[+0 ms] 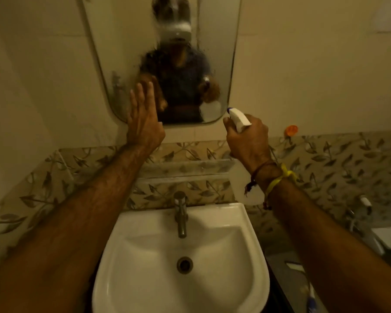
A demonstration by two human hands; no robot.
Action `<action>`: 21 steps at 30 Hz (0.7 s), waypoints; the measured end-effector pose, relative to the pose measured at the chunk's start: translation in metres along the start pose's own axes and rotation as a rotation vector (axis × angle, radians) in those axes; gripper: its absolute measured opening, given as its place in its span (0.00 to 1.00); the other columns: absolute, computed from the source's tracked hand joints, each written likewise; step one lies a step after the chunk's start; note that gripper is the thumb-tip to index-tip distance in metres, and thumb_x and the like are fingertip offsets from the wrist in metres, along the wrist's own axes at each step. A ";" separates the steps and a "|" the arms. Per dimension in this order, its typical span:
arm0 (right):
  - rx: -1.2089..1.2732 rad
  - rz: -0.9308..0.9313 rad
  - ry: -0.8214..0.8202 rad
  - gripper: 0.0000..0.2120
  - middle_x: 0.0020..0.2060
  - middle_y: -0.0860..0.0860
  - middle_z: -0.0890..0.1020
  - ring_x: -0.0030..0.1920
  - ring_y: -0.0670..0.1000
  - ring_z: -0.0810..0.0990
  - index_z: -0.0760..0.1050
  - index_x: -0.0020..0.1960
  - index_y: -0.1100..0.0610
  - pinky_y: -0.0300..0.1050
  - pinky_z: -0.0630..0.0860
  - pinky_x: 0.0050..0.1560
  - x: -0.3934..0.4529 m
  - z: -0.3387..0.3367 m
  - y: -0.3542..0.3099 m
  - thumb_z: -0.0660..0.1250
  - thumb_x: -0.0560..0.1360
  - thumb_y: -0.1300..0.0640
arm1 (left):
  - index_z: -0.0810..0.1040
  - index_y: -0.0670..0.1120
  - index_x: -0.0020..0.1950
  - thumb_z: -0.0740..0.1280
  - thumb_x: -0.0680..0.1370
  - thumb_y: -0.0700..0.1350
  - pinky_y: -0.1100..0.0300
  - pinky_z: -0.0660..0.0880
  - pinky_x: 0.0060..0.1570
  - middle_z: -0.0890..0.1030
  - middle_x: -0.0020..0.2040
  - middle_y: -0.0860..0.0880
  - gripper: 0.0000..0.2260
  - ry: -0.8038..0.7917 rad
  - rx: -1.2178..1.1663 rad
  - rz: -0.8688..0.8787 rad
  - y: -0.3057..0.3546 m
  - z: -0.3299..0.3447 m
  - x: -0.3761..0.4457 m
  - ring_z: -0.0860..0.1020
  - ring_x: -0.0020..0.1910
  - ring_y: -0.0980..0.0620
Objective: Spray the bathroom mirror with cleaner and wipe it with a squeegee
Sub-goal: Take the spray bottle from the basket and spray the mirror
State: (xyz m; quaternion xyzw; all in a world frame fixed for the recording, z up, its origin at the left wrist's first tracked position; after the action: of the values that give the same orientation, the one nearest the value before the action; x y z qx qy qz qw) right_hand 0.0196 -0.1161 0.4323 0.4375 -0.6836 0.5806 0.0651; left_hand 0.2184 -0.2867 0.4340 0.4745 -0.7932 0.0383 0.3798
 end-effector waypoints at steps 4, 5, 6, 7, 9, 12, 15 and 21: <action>0.038 0.057 0.055 0.13 0.35 0.51 0.81 0.34 0.53 0.81 0.82 0.48 0.56 0.48 0.79 0.32 -0.005 -0.016 0.013 0.69 0.73 0.46 | 0.41 0.49 0.81 0.66 0.73 0.38 0.39 0.49 0.76 0.42 0.81 0.44 0.44 -0.045 -0.019 0.099 0.044 0.012 -0.023 0.41 0.79 0.43; 0.039 0.059 0.060 0.13 0.34 0.50 0.80 0.33 0.52 0.80 0.81 0.47 0.56 0.45 0.76 0.30 -0.007 -0.018 0.015 0.69 0.73 0.46 | 0.42 0.49 0.81 0.65 0.73 0.38 0.39 0.49 0.76 0.42 0.81 0.44 0.44 -0.062 -0.037 0.112 0.054 0.016 -0.029 0.41 0.79 0.43; 0.044 0.066 0.058 0.12 0.33 0.49 0.80 0.33 0.51 0.80 0.80 0.46 0.55 0.43 0.74 0.30 -0.009 -0.020 0.017 0.69 0.73 0.46 | 0.43 0.49 0.81 0.65 0.73 0.39 0.39 0.49 0.76 0.43 0.81 0.44 0.43 -0.081 -0.055 0.124 0.063 0.019 -0.036 0.42 0.79 0.43; 0.054 0.078 0.051 0.11 0.33 0.49 0.80 0.32 0.51 0.80 0.80 0.46 0.54 0.43 0.76 0.30 -0.011 -0.021 0.019 0.69 0.73 0.46 | 0.43 0.49 0.81 0.66 0.74 0.39 0.39 0.49 0.76 0.43 0.81 0.44 0.42 -0.100 -0.075 0.136 0.073 0.024 -0.043 0.42 0.79 0.42; 0.088 0.116 0.029 0.13 0.36 0.52 0.83 0.35 0.53 0.83 0.81 0.49 0.55 0.50 0.81 0.32 -0.016 -0.025 0.026 0.69 0.73 0.46 | 0.45 0.48 0.81 0.65 0.75 0.40 0.40 0.48 0.76 0.44 0.81 0.43 0.40 -0.125 -0.123 0.156 0.092 0.036 -0.059 0.43 0.79 0.43; 0.078 0.103 0.039 0.12 0.35 0.53 0.83 0.36 0.55 0.83 0.82 0.49 0.57 0.55 0.80 0.35 -0.032 -0.041 0.039 0.70 0.74 0.49 | 0.51 0.49 0.80 0.63 0.77 0.40 0.43 0.51 0.75 0.49 0.81 0.45 0.35 -0.149 -0.211 0.197 0.118 0.061 -0.098 0.46 0.79 0.45; 0.150 0.159 0.043 0.11 0.35 0.54 0.83 0.33 0.54 0.82 0.82 0.49 0.57 0.53 0.80 0.32 -0.061 -0.065 0.065 0.69 0.75 0.50 | 0.61 0.47 0.78 0.64 0.78 0.40 0.47 0.58 0.74 0.60 0.78 0.45 0.29 -0.149 -0.343 0.272 0.130 0.086 -0.159 0.57 0.78 0.45; 0.107 0.465 0.104 0.03 0.36 0.55 0.82 0.32 0.48 0.81 0.79 0.43 0.45 0.44 0.79 0.30 -0.148 -0.138 0.173 0.70 0.75 0.49 | 0.61 0.49 0.78 0.62 0.81 0.49 0.51 0.61 0.73 0.64 0.77 0.47 0.26 -0.735 -0.367 0.122 0.150 0.189 -0.289 0.61 0.76 0.47</action>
State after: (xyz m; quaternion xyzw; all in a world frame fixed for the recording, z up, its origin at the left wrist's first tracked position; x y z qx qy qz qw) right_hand -0.0643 0.0685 0.2604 0.2407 -0.7300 0.6369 -0.0587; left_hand 0.0695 -0.0752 0.1608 0.3331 -0.8964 -0.2529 0.1467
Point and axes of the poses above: each hand's wrist, its own x-axis towards the middle knuckle, its own z-axis out of the palm, y = z × x, the point moved 6 cm from there along x, towards the middle knuckle
